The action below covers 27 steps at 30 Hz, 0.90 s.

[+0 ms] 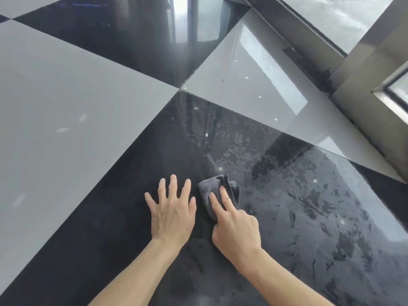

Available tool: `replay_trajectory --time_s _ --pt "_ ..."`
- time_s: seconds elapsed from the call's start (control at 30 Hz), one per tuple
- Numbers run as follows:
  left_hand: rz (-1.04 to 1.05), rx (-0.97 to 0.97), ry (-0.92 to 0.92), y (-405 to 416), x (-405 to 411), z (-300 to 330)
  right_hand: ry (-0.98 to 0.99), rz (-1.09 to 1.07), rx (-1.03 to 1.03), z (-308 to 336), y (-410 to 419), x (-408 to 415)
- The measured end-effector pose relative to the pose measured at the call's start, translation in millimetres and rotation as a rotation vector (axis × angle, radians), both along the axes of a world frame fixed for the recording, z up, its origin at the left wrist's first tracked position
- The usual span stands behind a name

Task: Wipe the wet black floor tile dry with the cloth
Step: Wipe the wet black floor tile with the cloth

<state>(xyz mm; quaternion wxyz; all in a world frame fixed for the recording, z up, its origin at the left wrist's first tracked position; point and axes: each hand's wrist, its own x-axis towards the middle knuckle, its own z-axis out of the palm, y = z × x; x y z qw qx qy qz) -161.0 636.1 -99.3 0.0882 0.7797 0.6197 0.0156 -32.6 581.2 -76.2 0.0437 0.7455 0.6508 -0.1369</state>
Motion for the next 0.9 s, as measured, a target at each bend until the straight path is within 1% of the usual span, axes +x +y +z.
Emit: replay_trajectory --time_s 0.1,0.3,0.4,0.6,0.7,0.8,0.9 --pt "-0.029 -0.021 0.054 -1.7 -1.1 -5.9 -0.008 -0.023 0.019 -5.7 32.5 2.0" --pt "-0.041 0.029 0.020 -3.8 -2.3 -7.7 -0.007 -0.046 0.039 -3.4 99.2 7.1" --pt "-0.057 0.066 0.023 -3.9 -3.8 -10.7 0.012 -0.044 0.042 -2.8 113.8 8.9" --pt "-0.042 0.104 0.021 -4.7 -5.1 -7.2 0.027 -0.071 0.038 -5.4 86.1 11.8" --pt "-0.001 0.123 -0.078 -7.5 1.2 -1.1 0.036 -0.082 0.038 -5.4 55.9 15.8" --pt "-0.022 0.156 -0.197 -13.9 13.4 2.7 0.059 -0.094 0.010 -7.2 17.7 17.5" --pt "-0.070 0.123 -0.227 -18.9 24.6 2.9 0.060 -0.118 -0.014 -7.6 -19.3 17.5"
